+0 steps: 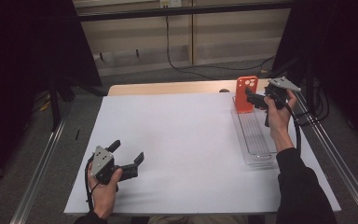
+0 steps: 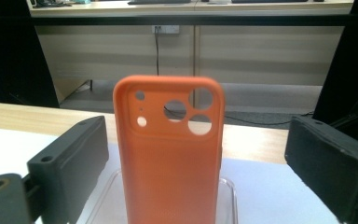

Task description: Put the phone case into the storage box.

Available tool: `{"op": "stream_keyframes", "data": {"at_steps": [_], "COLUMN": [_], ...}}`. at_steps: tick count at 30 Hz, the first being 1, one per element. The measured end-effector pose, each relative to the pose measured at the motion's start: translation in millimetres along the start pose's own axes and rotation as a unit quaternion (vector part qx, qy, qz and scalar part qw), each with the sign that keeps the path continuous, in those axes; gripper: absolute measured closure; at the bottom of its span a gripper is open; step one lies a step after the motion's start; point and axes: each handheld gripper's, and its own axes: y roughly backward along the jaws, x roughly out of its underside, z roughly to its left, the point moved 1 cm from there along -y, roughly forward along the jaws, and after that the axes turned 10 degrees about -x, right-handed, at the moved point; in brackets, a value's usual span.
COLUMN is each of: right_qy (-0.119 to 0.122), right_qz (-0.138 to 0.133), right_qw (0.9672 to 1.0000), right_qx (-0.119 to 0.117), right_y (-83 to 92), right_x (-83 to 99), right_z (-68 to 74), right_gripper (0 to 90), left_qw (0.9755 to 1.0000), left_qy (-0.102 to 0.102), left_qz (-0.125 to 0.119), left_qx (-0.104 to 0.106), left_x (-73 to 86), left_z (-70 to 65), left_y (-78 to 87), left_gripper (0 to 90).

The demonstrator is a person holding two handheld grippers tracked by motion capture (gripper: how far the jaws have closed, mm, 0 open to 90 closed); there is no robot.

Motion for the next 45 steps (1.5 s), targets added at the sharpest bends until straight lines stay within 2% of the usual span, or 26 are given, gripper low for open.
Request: {"op": "stream_keyframes", "data": {"at_steps": [5, 10, 13, 17, 19, 21, 23, 25, 27, 31, 45], "right_qy": [0.013, 0.012, 0.011, 0.014, 0.013, 0.024, 0.024, 0.033, 0.038, 0.031, 0.053], "right_qz": [-0.007, -0.014, -0.008, -0.019, -0.023, -0.031, -0.036, -0.047, -0.054, -0.058, -0.072], "right_qw": [0.9999, 0.9998, 0.9998, 0.9992, 0.9992, 0.9988, 0.9985, 0.9980, 0.9974, 0.9975, 0.9955], "right_qx": [0.002, -0.012, -0.014, -0.032, -0.029, -0.030, -0.034, -0.028, -0.028, -0.027, -0.031], "right_y": [7.5, 20.7, 25.8, 32.8, 36.5, 41.3, 44.9, 49.8, 54.5, 62.2, 92.0], "right_x": [2.0, -0.1, -1.4, -0.4, -0.3, 0.1, -0.1, 0.1, 1.0, 4.1, 12.0], "right_z": [6.0, 14.8, 16.9, 18.4, 19.2, 20.1, 21.2, 23.2, 24.6, 23.5, 33.2], "right_gripper": [5.0, 4.1, 4.1, 2.9, 3.9, 3.9, 3.9, 3.9, 3.3, 2.8, 1.8], "left_qw": [1.0000, 0.9999, 0.9999, 0.9999, 0.9999, 0.9999, 0.9999, 0.9999, 0.9998, 0.9997, 0.9998], "left_qy": [-0.001, -0.002, 0.000, 0.000, -0.001, -0.001, -0.001, -0.001, 0.002, 0.004, -0.001], "left_qz": [-0.007, -0.015, -0.017, -0.016, -0.015, -0.015, -0.015, -0.015, -0.020, -0.022, -0.020], "left_qx": [-0.001, 0.000, 0.001, -0.001, 0.000, -0.001, 0.000, 0.001, -0.007, -0.008, -0.005], "left_x": [-0.4, -2.2, -2.9, -3.0, -3.0, -2.6, -2.7, -3.0, -3.1, -2.9, -3.0], "left_z": [0.2, 2.5, 2.5, 2.4, 2.0, 1.5, 1.3, 1.5, 1.4, 2.4, 2.3], "left_y": [7.7, 10.0, 9.8, 8.1, 7.7, 7.8, 8.2, 8.5, 9.6, 10.5, 12.8], "left_gripper": [2.5, 2.5, 2.5, 2.5, 2.5, 2.5, 2.5, 2.4, 2.6, 2.4, 2.2]}}
